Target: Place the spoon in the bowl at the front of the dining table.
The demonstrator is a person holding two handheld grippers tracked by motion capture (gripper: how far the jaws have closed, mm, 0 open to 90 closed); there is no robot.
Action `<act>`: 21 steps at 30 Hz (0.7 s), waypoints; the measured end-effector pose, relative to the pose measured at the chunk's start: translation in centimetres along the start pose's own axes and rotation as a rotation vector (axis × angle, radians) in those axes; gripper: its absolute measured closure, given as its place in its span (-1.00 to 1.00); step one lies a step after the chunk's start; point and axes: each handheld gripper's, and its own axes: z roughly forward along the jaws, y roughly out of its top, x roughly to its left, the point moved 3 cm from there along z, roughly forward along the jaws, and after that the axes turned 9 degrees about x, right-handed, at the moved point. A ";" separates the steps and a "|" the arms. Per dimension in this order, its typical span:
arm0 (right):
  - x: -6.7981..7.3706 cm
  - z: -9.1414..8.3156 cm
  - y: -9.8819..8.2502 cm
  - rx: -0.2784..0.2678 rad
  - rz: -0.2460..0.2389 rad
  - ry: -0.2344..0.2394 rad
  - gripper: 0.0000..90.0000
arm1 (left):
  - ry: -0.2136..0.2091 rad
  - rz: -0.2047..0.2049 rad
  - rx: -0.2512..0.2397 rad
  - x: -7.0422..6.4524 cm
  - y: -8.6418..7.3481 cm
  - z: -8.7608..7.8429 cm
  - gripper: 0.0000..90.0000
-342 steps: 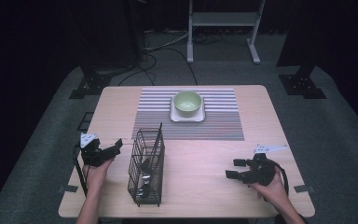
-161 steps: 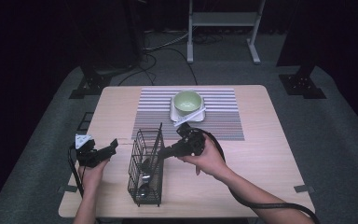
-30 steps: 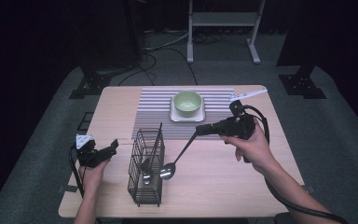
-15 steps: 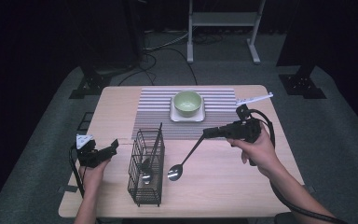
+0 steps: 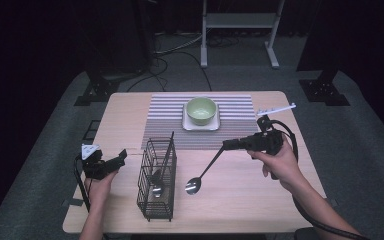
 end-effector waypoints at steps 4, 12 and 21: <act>-0.2 -0.1 -0.2 0.000 0.001 -0.006 0.97 | 0.000 0.001 -0.001 0.0 0.0 0.0 -0.96; -1.1 -0.5 -0.8 -0.003 0.024 -0.021 0.97 | 0.001 0.001 0.000 0.0 0.0 0.0 -0.96; -1.8 -1.1 -1.3 -0.009 0.042 -0.037 0.97 | 0.001 0.005 0.002 0.0 0.0 0.0 -0.96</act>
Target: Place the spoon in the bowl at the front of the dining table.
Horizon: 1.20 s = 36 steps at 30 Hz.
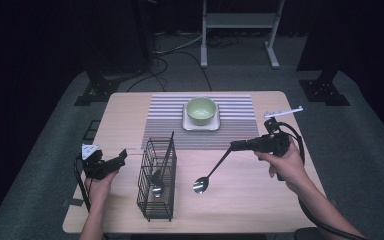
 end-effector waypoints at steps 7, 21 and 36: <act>-0.5 -0.3 -0.1 -0.005 0.007 -0.014 0.97 | 0.000 -0.001 0.000 0.0 0.0 0.0 -0.96; -1.4 -1.0 -0.1 -0.017 0.027 -0.040 0.97 | 0.000 -0.005 -0.003 0.0 0.0 0.0 -0.96; -2.7 -1.7 0.2 -0.039 0.058 -0.063 0.97 | 0.001 -0.004 -0.003 0.1 0.0 -0.1 -0.96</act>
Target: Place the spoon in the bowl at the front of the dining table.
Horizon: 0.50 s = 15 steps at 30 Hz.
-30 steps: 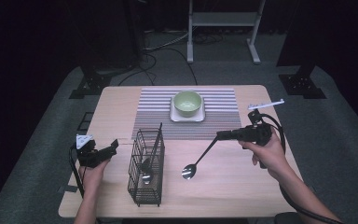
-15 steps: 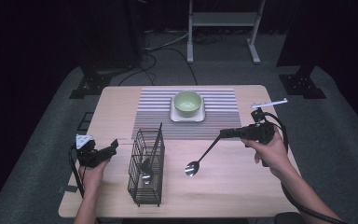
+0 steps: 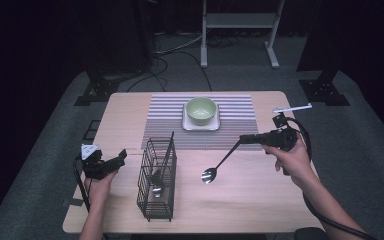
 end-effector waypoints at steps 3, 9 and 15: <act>-0.2 -0.1 0.1 -0.002 0.005 -0.005 0.97 | 0.000 0.000 0.000 0.0 0.0 0.0 -0.96; -0.6 -0.2 0.2 -0.010 0.012 -0.009 0.97 | 0.000 -0.001 -0.001 0.0 0.0 0.0 -0.96; -0.9 -0.3 0.4 -0.019 0.018 -0.017 0.97 | -0.001 0.005 0.000 -0.1 0.0 0.0 -0.96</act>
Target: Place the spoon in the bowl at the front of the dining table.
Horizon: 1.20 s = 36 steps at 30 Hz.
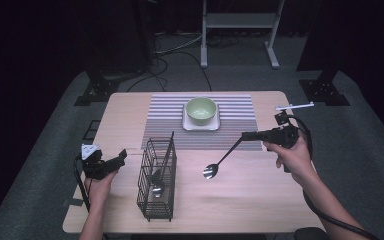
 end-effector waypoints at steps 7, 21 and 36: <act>-0.4 0.1 0.3 -0.007 0.014 -0.004 0.97 | -0.003 0.001 -0.002 0.0 0.0 0.0 -0.96; -0.8 0.2 1.1 -0.016 0.017 -0.010 0.97 | -0.001 0.001 -0.002 0.0 0.0 0.0 -0.96; -0.9 0.3 1.9 -0.029 0.016 -0.015 0.97 | -0.001 -0.001 -0.002 0.0 0.0 0.0 -0.96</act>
